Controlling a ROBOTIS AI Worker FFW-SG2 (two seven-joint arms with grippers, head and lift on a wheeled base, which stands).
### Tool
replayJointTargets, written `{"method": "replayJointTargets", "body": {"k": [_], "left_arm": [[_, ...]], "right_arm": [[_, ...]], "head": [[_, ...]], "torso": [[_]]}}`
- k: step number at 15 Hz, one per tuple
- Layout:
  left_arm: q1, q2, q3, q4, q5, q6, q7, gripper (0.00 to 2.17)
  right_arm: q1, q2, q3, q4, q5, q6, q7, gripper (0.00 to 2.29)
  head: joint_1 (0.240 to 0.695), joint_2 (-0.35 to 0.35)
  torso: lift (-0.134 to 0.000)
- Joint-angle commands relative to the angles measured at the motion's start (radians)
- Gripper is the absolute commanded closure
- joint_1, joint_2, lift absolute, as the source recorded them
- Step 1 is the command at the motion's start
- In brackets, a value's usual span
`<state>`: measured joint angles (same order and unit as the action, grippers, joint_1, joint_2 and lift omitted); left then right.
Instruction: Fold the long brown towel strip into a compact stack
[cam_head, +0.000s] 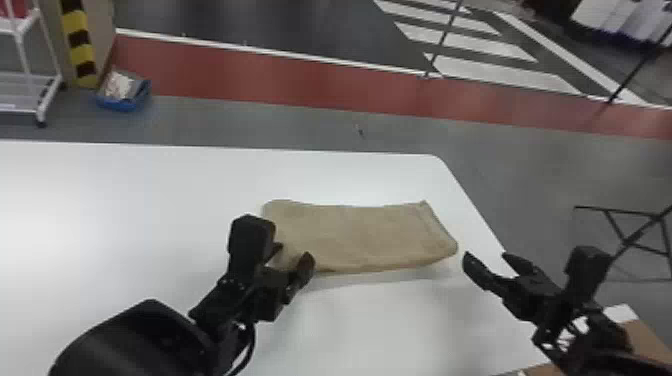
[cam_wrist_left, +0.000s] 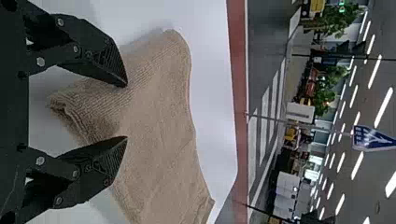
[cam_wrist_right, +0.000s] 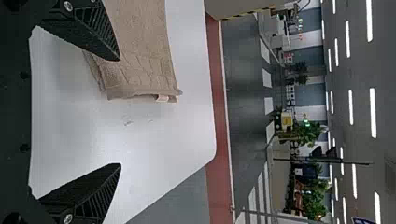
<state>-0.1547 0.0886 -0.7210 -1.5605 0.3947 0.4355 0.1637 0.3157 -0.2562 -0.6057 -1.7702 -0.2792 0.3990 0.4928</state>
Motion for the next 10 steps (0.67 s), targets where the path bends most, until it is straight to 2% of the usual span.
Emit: {"method": "replayJointTargets", "body": {"k": [1, 10], "left_arm": [[0.0, 0.007, 0.003, -0.009, 0.001, 0.003, 0.0, 0.61], [-0.002, 0.007, -0.012, -0.007, -0.039, 0.027, 0.011, 0.65]], "right_arm": [[0.0, 0.0, -0.002, 0.002, 0.0, -0.001, 0.001, 0.08], [0.0, 0.0, 0.0, 0.006, -0.002, -0.016, 0.003, 0.08]], "head": [[0.695, -0.35], [0.695, -0.35]], "torso": [[-0.125], [-0.125]]}}
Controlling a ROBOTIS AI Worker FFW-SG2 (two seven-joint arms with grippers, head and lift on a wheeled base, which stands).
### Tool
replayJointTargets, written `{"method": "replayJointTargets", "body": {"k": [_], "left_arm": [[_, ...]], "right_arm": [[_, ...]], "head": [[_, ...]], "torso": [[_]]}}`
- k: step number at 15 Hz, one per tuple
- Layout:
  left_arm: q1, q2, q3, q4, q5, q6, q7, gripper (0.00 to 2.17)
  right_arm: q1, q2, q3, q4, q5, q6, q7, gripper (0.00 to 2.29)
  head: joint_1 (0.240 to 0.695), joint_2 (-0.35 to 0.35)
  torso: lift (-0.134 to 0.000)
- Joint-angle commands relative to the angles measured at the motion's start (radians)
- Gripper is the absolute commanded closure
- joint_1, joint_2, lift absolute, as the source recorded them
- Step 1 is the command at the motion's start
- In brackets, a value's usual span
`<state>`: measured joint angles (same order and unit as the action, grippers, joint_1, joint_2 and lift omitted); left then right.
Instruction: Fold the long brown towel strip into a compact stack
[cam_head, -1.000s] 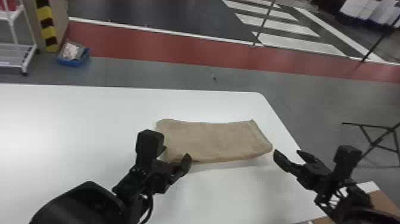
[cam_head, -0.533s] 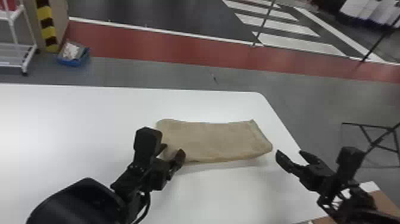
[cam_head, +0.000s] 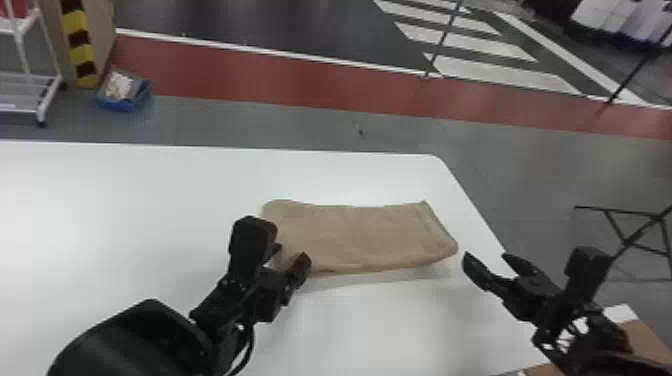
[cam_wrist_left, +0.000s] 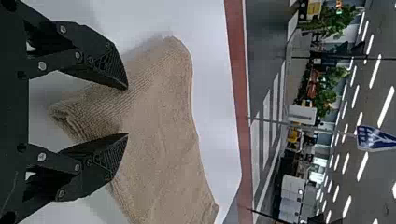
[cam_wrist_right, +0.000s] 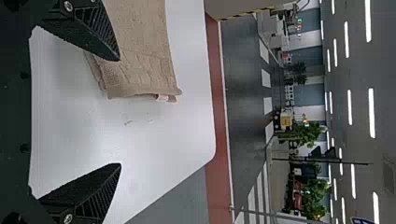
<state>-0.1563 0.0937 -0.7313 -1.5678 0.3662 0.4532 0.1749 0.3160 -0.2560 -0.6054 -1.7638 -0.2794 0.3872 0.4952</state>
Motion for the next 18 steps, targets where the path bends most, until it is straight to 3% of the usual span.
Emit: {"method": "replayJointTargets", "body": {"k": [1, 3, 5, 8, 16, 18], "left_arm": [[0.0, 0.001, -0.002, 0.0, -0.018, 0.022, 0.0, 0.86], [0.0, 0.005, -0.002, -0.003, -0.027, 0.049, 0.0, 1.0], [0.003, 0.008, 0.003, -0.02, -0.027, 0.089, 0.011, 1.44], [0.004, 0.028, 0.024, -0.067, -0.029, 0.123, 0.015, 1.44], [0.007, 0.118, 0.104, -0.136, -0.023, 0.16, 0.028, 1.44], [0.044, 0.129, 0.159, -0.161, -0.021, 0.169, 0.026, 1.44]], "right_arm": [[0.0, 0.0, -0.001, -0.002, -0.001, -0.004, 0.0, 0.08], [-0.002, 0.0, 0.001, -0.002, -0.001, -0.007, 0.0, 0.08], [-0.006, 0.0, 0.003, -0.003, -0.001, -0.004, 0.0, 0.08], [-0.011, 0.0, 0.007, -0.005, -0.001, -0.004, 0.0, 0.08], [-0.032, 0.001, 0.033, -0.008, 0.003, -0.001, -0.003, 0.08], [-0.038, 0.003, 0.042, -0.008, 0.009, -0.001, -0.004, 0.08]], "head": [[0.695, -0.35], [0.695, -0.35], [0.695, -0.35], [0.695, -0.35], [0.695, -0.35], [0.695, -0.35]], "torso": [[-0.125], [-0.125], [-0.125], [-0.125], [-0.125], [-0.125]]}}
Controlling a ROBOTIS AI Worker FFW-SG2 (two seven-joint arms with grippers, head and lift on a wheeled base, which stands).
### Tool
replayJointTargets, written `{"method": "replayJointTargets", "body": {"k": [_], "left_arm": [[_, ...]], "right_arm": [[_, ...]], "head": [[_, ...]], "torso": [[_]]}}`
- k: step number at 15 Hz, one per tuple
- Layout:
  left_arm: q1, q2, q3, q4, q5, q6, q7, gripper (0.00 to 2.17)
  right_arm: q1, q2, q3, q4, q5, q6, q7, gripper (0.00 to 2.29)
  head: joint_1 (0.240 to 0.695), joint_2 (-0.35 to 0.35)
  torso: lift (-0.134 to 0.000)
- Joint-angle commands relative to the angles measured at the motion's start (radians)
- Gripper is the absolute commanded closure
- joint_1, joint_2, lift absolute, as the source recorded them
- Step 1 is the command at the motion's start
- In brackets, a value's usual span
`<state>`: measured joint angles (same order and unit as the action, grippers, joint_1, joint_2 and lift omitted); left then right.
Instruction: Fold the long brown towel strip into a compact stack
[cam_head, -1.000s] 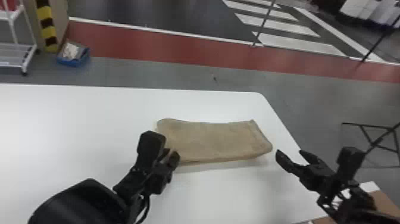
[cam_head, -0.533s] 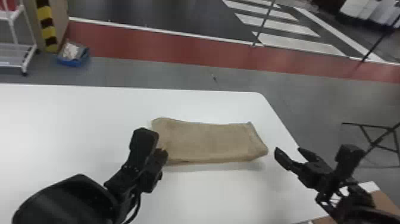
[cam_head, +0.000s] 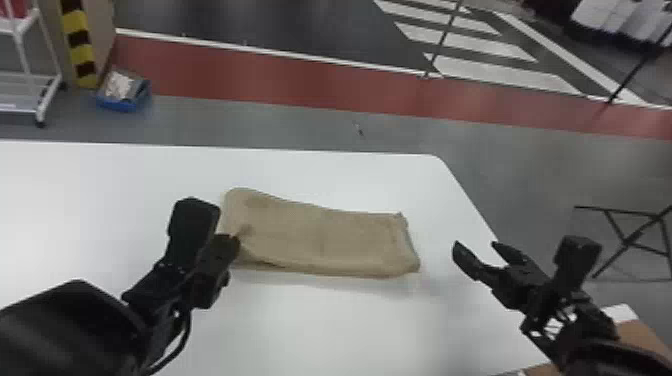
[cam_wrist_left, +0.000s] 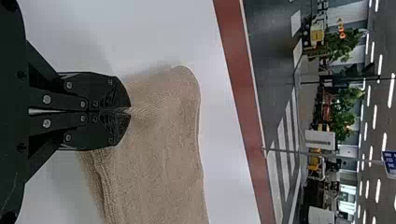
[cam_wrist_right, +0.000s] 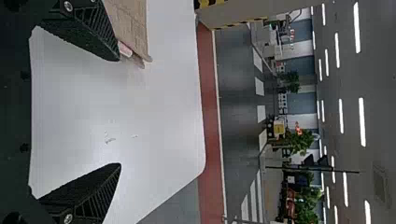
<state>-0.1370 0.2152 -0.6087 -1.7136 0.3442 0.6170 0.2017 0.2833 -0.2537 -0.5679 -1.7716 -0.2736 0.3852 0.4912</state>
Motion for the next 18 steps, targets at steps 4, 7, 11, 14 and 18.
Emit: {"method": "replayJointTargets", "body": {"k": [4, 7, 11, 14, 18], "left_arm": [[0.105, 0.056, 0.125, -0.146, 0.001, 0.073, -0.001, 1.44], [0.195, 0.069, 0.202, -0.278, 0.002, 0.152, -0.001, 1.44], [0.231, 0.073, 0.198, -0.331, -0.01, 0.217, 0.001, 1.43], [0.223, 0.073, 0.195, -0.333, -0.01, 0.223, -0.01, 0.6], [0.281, 0.075, 0.253, -0.495, 0.002, 0.217, -0.001, 0.07]], "right_arm": [[-0.027, 0.001, 0.026, 0.0, 0.014, 0.004, -0.003, 0.08], [-0.053, 0.001, 0.057, 0.001, 0.025, 0.01, -0.013, 0.08], [-0.065, 0.007, 0.083, -0.005, 0.037, 0.028, -0.016, 0.08], [-0.062, 0.011, 0.085, -0.025, 0.034, 0.062, -0.016, 0.08], [-0.056, 0.03, 0.082, -0.081, 0.001, 0.13, -0.014, 0.08]], "head": [[0.695, -0.35], [0.695, -0.35], [0.695, -0.35], [0.695, -0.35], [0.695, -0.35]], "torso": [[-0.125], [-0.125], [-0.125], [-0.125], [-0.125]]}}
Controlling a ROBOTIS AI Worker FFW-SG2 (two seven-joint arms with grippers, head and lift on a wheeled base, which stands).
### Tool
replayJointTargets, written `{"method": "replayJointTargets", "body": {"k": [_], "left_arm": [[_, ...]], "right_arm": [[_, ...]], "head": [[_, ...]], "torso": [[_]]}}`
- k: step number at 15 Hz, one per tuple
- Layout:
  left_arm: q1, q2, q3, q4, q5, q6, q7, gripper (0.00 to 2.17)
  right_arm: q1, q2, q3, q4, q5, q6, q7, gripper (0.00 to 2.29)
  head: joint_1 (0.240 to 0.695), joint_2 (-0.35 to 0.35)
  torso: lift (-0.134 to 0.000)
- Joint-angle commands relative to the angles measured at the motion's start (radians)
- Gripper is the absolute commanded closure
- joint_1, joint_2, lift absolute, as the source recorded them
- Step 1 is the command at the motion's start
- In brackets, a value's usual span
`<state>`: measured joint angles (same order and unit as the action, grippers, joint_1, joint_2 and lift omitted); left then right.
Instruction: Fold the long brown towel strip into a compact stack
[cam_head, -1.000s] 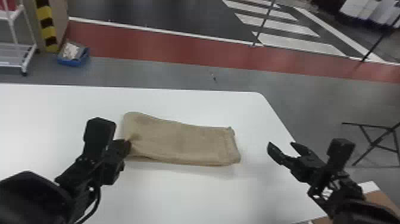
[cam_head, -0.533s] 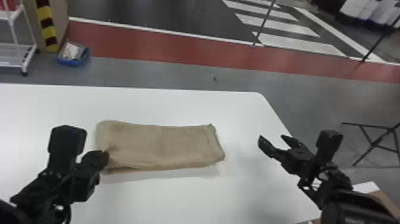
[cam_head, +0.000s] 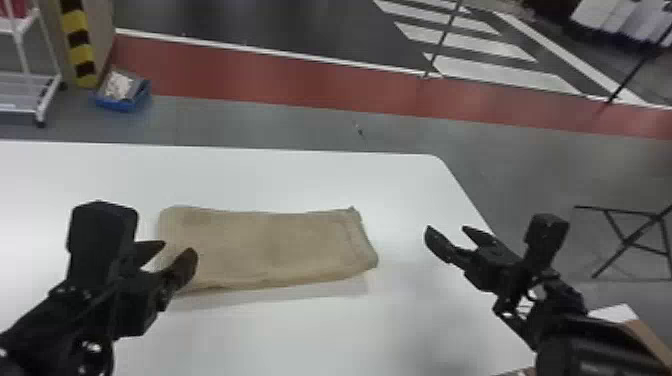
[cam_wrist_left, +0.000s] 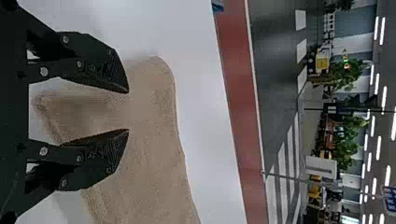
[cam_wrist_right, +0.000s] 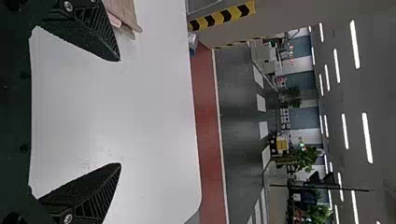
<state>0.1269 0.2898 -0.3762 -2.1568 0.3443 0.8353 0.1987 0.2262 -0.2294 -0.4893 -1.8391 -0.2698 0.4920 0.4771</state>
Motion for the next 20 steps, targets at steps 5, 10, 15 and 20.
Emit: {"method": "replayJointTargets", "body": {"k": [5, 10, 15, 20], "left_arm": [[-0.084, -0.021, -0.055, 0.103, -0.004, -0.219, -0.007, 0.09], [-0.208, -0.074, -0.15, 0.422, -0.01, -0.37, -0.182, 1.73], [-0.247, -0.078, -0.161, 0.482, -0.077, -0.324, -0.174, 1.82], [-0.245, -0.074, -0.159, 0.495, -0.108, -0.321, -0.154, 1.82]], "right_arm": [[-0.068, 0.022, 0.075, -0.026, 0.021, 0.136, -0.017, 0.08], [-0.137, 0.038, 0.118, 0.006, 0.037, 0.287, -0.014, 0.08], [-0.176, 0.032, 0.15, 0.026, 0.041, 0.308, 0.046, 0.08], [-0.272, 0.03, 0.241, 0.084, 0.12, 0.446, 0.035, 0.08]], "head": [[0.695, -0.35], [0.695, -0.35], [0.695, -0.35], [0.695, -0.315]], "torso": [[-0.125], [-0.125], [-0.125], [-0.125]]}}
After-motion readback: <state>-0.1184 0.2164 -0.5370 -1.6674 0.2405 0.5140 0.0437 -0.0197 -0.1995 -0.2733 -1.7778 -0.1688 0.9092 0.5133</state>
